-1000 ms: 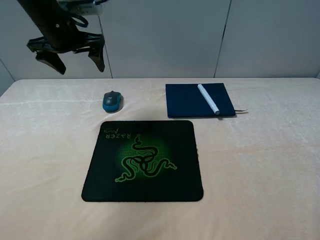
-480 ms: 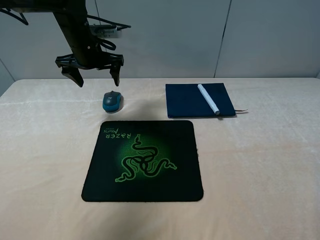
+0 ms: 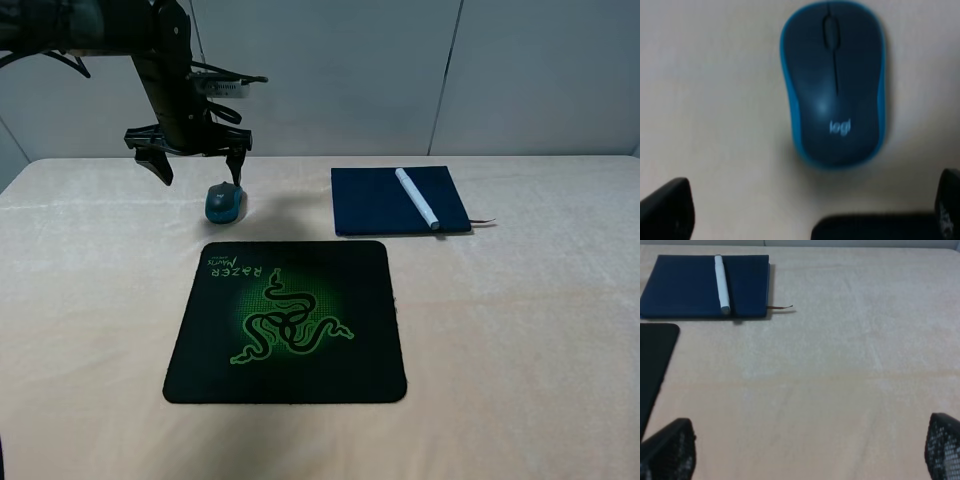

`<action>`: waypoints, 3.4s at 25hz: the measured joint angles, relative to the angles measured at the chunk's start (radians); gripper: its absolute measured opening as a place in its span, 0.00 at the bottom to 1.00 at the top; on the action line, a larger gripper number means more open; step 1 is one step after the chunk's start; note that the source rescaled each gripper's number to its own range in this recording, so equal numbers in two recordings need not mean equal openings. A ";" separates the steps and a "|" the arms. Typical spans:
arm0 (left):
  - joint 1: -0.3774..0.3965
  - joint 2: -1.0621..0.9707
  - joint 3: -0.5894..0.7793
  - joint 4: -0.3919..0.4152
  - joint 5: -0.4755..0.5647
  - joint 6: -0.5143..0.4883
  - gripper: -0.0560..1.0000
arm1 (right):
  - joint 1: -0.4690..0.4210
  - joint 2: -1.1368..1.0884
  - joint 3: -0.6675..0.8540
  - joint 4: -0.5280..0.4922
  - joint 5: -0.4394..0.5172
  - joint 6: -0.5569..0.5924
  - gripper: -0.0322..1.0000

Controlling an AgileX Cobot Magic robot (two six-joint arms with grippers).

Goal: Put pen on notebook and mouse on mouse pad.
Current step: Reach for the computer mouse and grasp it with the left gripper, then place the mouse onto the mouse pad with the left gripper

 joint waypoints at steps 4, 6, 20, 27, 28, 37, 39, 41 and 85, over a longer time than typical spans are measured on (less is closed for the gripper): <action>0.000 0.034 -0.030 0.006 -0.012 -0.012 0.92 | 0.000 0.000 0.000 0.000 0.000 0.000 1.00; 0.000 0.054 -0.041 0.008 -0.014 -0.013 0.92 | 0.000 0.000 0.000 0.000 0.000 0.000 1.00; 0.015 0.147 -0.058 0.011 -0.075 -0.018 0.92 | 0.000 0.000 0.000 0.000 0.000 0.000 1.00; 0.037 0.150 -0.060 0.013 -0.112 -0.018 0.92 | 0.000 0.000 0.000 0.000 0.000 0.000 1.00; 0.039 0.152 -0.060 0.013 -0.116 -0.018 0.92 | 0.000 0.000 0.000 0.000 0.000 0.000 1.00; 0.039 0.184 -0.061 -0.001 -0.121 -0.018 0.82 | 0.000 0.000 0.000 0.000 0.000 0.000 1.00; 0.039 0.184 -0.061 -0.002 -0.124 -0.018 0.60 | 0.000 0.000 0.000 0.000 0.000 0.000 1.00; 0.039 0.184 -0.061 -0.002 -0.124 -0.018 0.33 | 0.000 0.000 0.000 0.000 0.000 0.000 1.00; -0.131 0.109 -0.358 -0.121 0.265 0.108 0.06 | 0.000 0.000 0.000 0.000 -0.001 0.000 1.00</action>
